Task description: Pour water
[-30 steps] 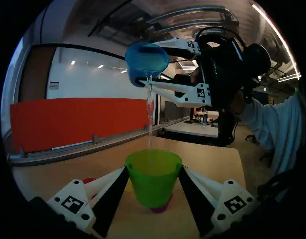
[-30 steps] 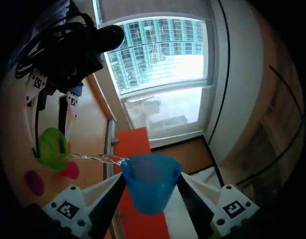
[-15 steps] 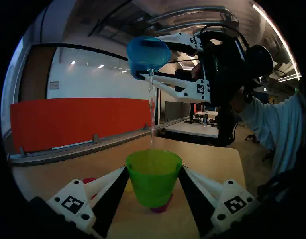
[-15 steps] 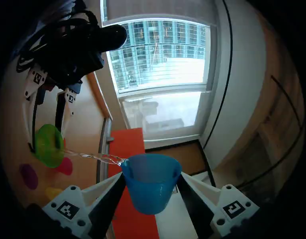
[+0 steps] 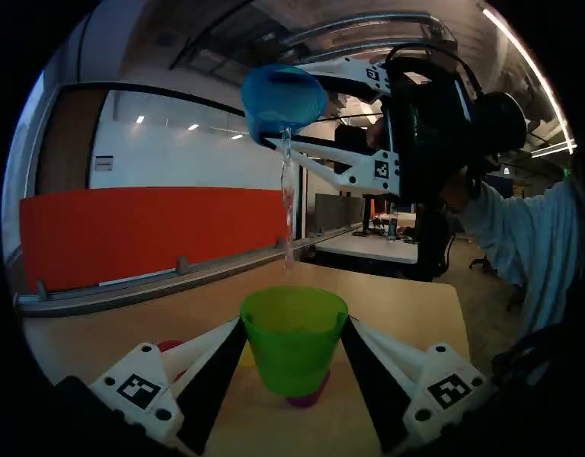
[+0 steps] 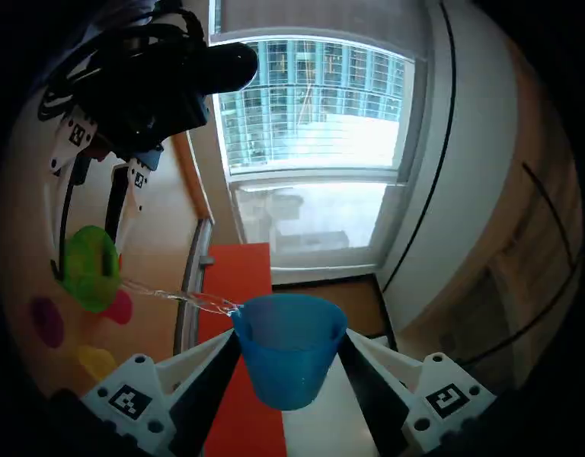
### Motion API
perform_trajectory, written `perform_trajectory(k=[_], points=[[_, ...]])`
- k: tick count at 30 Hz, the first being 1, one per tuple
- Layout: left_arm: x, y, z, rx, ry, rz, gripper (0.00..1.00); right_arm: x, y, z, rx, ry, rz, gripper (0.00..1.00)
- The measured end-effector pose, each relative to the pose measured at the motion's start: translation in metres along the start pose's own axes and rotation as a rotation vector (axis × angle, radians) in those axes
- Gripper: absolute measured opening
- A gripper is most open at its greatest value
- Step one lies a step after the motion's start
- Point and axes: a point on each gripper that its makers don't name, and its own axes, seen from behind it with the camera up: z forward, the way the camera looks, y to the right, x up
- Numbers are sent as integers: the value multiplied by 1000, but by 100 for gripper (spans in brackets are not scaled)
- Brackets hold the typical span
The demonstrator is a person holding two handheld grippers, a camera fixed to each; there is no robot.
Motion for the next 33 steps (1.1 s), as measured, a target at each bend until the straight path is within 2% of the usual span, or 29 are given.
perform_trajectory(k=[29, 33], points=[[2, -5, 1, 13, 6, -7, 85, 19, 1, 2, -21, 11, -198, 89], [3, -5, 1, 14, 7, -8, 85, 23, -1, 0, -18, 16, -205, 89]])
